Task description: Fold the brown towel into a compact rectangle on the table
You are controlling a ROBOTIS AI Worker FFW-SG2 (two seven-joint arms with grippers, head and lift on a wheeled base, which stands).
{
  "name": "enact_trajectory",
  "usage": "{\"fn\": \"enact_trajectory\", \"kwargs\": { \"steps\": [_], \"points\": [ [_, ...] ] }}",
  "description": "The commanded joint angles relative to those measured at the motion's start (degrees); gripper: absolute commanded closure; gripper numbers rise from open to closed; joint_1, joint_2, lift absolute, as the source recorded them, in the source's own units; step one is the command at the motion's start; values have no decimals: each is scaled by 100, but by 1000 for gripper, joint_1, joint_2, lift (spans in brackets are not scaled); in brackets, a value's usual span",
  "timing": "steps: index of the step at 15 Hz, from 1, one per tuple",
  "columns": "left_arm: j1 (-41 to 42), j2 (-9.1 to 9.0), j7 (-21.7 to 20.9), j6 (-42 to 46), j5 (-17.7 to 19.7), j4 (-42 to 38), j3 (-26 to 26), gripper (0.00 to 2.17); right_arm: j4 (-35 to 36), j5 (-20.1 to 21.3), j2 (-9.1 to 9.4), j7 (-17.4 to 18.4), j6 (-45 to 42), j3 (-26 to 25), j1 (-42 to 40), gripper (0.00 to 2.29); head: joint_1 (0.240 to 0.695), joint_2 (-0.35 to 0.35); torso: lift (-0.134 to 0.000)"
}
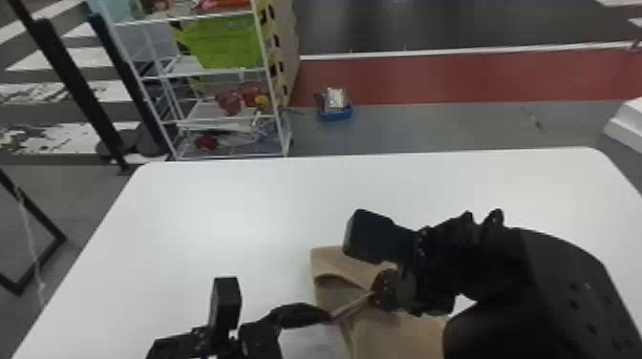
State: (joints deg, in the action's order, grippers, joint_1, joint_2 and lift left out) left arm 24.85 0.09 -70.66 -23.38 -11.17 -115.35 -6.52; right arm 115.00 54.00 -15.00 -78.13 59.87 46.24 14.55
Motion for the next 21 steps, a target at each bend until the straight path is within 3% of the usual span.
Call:
{"fn": "enact_trajectory", "kwargs": {
  "steps": [1,5,7,12,14,21],
  "points": [
    [2,-24,9,4,-17,-5,11,80,-48,58,-3,-19,-14,87,-32,1210,695,146,-123],
    [-7,-24,26,4,-17,13,19,80,-197,155,15,-19,3,228,-58,1187,695,148,-123],
    [-7,-24,26,4,-17,30,19,83,-267,190,41,-19,21,245,-58,1035,695,149,-123],
    [-7,-24,17,4,-26,48,28,83,-294,190,76,-19,39,219,-58,1031,695,149,-123],
    [-7,-24,17,22,-26,57,19,87,-338,190,103,-19,39,210,-49,893,695,149,-123],
    [-16,-24,0,22,-26,65,19,90,-390,129,173,-19,56,122,4,896,695,152,-123]
  ]
}}
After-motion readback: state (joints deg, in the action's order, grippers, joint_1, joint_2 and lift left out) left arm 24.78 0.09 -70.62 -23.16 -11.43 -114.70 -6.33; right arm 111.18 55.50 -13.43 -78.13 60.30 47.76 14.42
